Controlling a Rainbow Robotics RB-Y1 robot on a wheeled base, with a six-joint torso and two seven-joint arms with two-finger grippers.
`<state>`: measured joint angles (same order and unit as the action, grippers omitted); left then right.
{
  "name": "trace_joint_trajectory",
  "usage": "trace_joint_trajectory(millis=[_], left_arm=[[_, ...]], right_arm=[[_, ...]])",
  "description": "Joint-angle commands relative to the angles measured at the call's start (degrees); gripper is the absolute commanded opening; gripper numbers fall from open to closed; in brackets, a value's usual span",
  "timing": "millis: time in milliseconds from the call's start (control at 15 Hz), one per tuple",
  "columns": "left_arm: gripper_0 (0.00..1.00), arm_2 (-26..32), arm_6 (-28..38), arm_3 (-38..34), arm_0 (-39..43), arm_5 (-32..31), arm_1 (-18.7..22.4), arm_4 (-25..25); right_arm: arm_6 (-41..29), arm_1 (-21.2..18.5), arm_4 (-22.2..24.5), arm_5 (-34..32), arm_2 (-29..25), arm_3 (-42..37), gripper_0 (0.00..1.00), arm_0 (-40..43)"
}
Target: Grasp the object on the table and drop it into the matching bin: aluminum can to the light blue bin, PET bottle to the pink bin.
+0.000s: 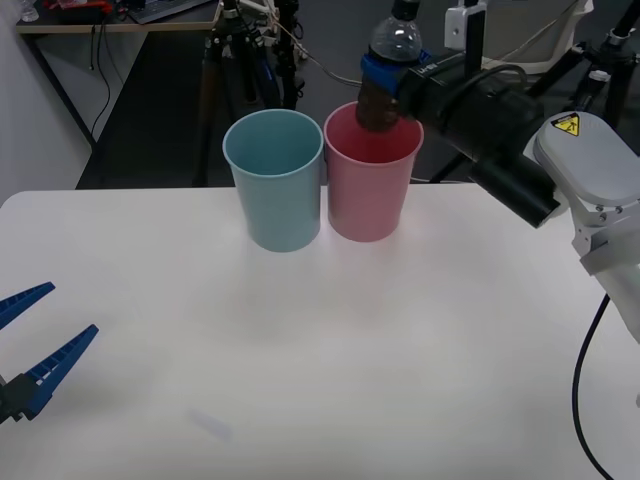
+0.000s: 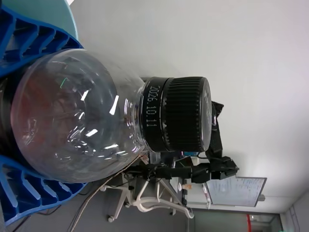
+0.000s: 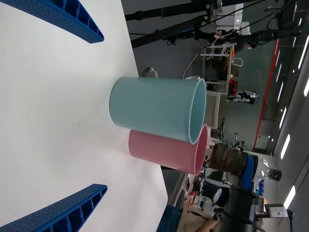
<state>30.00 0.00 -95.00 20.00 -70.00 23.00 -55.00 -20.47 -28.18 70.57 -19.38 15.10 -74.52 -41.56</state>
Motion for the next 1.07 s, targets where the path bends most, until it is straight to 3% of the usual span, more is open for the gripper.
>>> trace_joint_trajectory(millis=[67,800,1067], left_arm=[[1.0,0.0,0.0,0.0,0.0,0.0,0.0,0.0],[1.0,0.0,0.0,0.0,0.0,0.0,0.0,0.0],[1.0,0.0,0.0,0.0,0.0,0.0,0.0,0.0]], right_arm=[[0.17,0.49,1.15,0.31,-0.33,-0.01,1.0,-0.01],[0.0,0.49,1.23,0.22,-0.42,-0.1,1.0,-0.01],[0.26,-0.65,0.53,-4.53,-1.56,-0.1,1.0,0.34]])
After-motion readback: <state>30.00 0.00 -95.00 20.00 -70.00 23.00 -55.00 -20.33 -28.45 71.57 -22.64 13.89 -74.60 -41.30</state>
